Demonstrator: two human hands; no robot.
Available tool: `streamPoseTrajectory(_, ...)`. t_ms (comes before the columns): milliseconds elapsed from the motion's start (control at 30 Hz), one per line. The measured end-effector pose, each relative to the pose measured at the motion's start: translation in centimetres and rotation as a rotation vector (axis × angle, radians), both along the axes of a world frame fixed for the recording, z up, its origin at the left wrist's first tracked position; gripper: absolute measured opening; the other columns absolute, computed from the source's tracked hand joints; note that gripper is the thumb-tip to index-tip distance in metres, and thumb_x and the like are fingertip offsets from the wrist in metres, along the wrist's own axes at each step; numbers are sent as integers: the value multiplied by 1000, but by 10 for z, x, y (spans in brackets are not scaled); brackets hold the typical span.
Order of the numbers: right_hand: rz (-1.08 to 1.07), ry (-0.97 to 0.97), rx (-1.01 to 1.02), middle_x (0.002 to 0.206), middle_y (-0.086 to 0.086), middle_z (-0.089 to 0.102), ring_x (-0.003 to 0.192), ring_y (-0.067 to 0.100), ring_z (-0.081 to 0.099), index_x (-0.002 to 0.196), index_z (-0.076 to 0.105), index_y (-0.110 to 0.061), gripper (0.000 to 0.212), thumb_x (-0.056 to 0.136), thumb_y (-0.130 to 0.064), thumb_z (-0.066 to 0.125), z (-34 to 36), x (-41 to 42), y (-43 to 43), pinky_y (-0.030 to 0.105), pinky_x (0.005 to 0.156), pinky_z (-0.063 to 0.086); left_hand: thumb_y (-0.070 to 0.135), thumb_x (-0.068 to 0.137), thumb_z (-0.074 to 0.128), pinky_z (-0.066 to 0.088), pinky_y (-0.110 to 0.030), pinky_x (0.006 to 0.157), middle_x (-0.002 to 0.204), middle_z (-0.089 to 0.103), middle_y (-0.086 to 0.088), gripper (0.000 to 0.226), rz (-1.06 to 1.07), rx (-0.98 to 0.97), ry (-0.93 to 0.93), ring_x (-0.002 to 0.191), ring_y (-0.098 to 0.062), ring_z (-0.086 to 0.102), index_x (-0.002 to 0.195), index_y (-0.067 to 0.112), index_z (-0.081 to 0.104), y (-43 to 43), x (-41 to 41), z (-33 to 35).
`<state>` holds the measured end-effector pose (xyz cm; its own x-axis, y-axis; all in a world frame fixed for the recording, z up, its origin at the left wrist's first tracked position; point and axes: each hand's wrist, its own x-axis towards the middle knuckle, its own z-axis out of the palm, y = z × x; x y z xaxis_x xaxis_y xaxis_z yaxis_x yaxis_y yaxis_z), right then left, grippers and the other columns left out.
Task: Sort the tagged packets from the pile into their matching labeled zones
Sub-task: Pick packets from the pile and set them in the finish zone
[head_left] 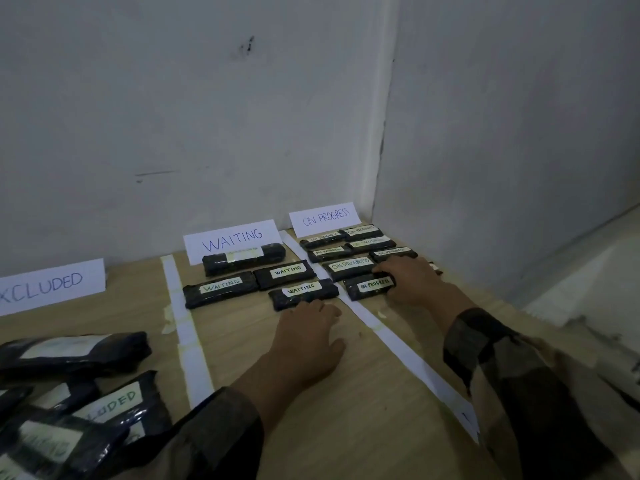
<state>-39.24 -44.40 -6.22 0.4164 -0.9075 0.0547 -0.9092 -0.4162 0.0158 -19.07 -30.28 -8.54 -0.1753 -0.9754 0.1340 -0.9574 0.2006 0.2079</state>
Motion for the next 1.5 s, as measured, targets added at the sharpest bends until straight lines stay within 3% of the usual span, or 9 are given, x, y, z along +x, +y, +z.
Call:
streamPoseTrajectory(267,-4,-20,25,137,2,47,122,24,45,136,45,-32,54,84,-25,57,-3,-10,1,38,100,38,47,92,43,37,-37,100,135,45,0,46,-13,26,-21,123,-19,41,133,28,45,1,-3,-2)
streamPoseTrajectory(667,-3,-37,-21,145,-1,41,131,24,39,141,37,-34,62,85,-26,61,10,5,20,46,106,32,45,89,48,38,-38,100,135,47,1,47,7,-27,22,123,-20,43,132,27,47,7,1,8)
streamPoseTrajectory(933,173,-178,-161,134,-3,50,123,20,45,136,45,-29,52,86,-32,57,23,59,77,39,98,37,47,90,50,40,-39,99,132,49,-2,50,84,-94,-71,123,-23,43,135,26,45,25,33,36)
streamPoseTrajectory(1133,223,-235,-109,141,-2,45,129,21,40,138,42,-29,54,87,-38,57,27,109,125,43,105,33,47,87,52,40,-42,100,136,48,-3,54,159,-130,-129,125,-23,45,135,24,43,57,72,44)
streamPoseTrajectory(1500,374,-295,-56,141,-6,43,128,16,41,136,43,-30,52,89,-46,55,32,185,198,39,101,37,50,88,51,36,-43,102,141,42,-2,60,245,-77,-177,128,-24,40,140,24,36,123,150,66)
